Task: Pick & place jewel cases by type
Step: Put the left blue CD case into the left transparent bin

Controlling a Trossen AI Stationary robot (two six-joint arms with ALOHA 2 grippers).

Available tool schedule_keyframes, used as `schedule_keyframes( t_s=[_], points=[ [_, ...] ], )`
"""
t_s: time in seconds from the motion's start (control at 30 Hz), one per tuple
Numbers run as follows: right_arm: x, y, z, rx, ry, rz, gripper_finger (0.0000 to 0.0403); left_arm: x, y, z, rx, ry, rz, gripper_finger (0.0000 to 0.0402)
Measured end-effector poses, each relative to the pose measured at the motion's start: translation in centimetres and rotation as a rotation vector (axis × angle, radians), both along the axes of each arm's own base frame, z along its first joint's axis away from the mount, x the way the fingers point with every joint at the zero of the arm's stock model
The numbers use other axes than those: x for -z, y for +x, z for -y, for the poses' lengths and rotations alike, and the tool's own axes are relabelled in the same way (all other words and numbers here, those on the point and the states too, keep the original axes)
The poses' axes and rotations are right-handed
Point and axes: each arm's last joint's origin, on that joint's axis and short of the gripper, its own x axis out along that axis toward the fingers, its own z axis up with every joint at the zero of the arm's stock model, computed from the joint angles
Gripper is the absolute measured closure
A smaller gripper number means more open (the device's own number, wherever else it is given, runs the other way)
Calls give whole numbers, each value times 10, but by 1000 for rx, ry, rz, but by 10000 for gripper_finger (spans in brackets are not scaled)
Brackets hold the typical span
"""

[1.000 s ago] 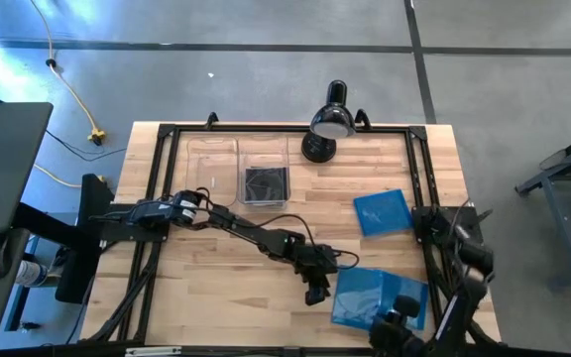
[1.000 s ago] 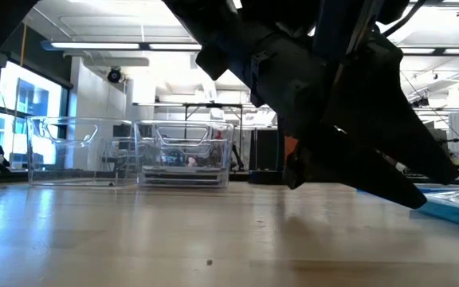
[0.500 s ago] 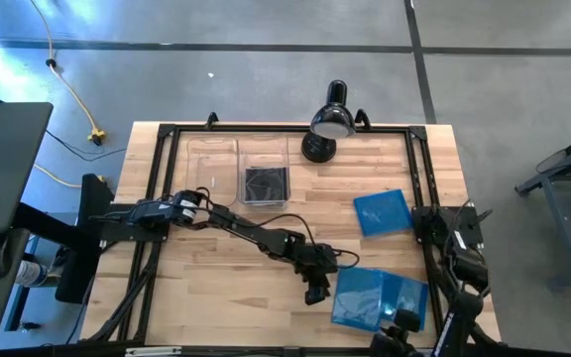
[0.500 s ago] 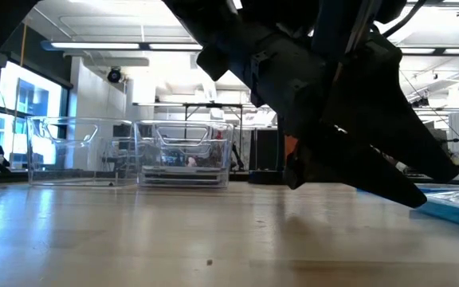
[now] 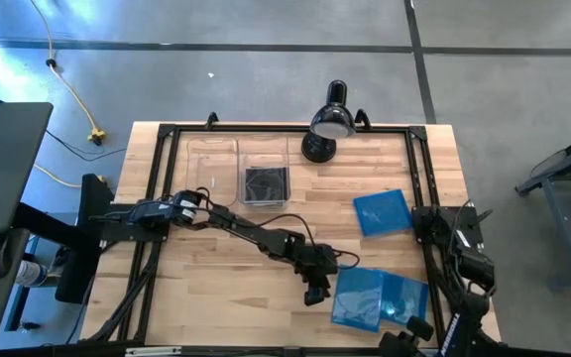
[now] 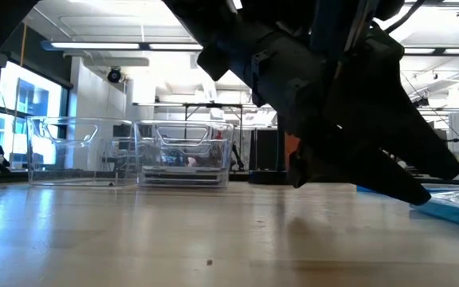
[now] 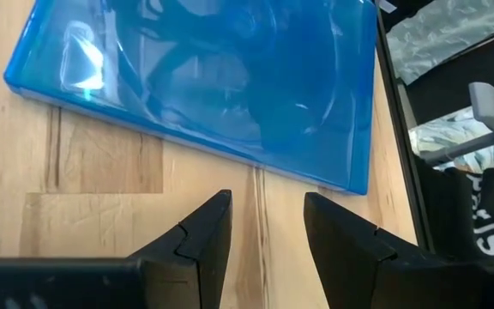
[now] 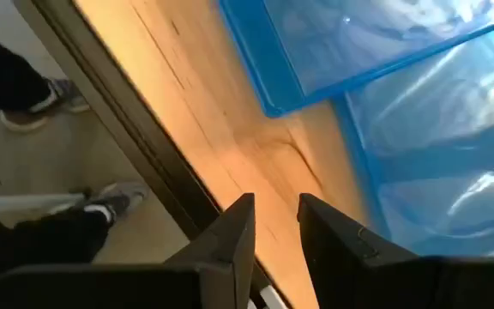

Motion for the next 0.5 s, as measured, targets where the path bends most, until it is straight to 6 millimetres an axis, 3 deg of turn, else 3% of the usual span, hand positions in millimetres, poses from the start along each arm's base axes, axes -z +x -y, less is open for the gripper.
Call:
schedule_keyframes(
  t_s=[0.27,0.5],
  points=[
    [8,-11,-9,100,89,49,320,-1,0,0,-1,-1,8,255],
    [7,1,-18,62,171,180,320,0,0,0,14,14,19,255]
  ],
)
